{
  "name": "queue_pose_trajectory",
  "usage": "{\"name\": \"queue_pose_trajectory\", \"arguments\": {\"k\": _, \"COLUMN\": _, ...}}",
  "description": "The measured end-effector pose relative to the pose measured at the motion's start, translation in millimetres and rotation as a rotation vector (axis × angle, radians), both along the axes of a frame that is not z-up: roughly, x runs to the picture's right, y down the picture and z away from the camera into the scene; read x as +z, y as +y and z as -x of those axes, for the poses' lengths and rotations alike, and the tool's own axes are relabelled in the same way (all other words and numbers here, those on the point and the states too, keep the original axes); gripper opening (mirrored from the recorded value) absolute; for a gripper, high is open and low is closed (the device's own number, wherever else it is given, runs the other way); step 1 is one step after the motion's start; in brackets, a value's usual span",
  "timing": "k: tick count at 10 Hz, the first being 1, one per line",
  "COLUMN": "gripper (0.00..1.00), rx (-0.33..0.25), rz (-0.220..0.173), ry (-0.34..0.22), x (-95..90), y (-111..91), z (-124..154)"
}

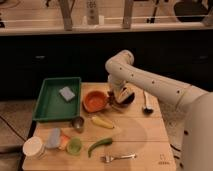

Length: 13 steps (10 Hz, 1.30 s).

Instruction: Place grapes in red bowl

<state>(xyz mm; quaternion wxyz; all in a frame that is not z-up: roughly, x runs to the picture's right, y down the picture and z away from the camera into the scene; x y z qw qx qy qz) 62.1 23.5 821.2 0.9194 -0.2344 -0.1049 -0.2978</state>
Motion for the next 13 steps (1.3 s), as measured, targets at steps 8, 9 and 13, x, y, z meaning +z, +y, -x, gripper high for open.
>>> {"name": "queue_pose_trajectory", "arguments": {"k": 8, "gripper": 0.00, "rx": -0.077, "rz": 0.010, "ry": -0.070, "x": 12.6, "y": -4, "z": 11}}
{"name": "queue_pose_trajectory", "arguments": {"k": 9, "gripper": 0.00, "rx": -0.085, "rz": 0.014, "ry": -0.077, "x": 14.2, "y": -4, "z": 12}}
{"name": "queue_pose_trajectory", "arguments": {"k": 13, "gripper": 0.00, "rx": -0.114, "rz": 0.025, "ry": -0.107, "x": 18.8, "y": -2, "z": 22}}
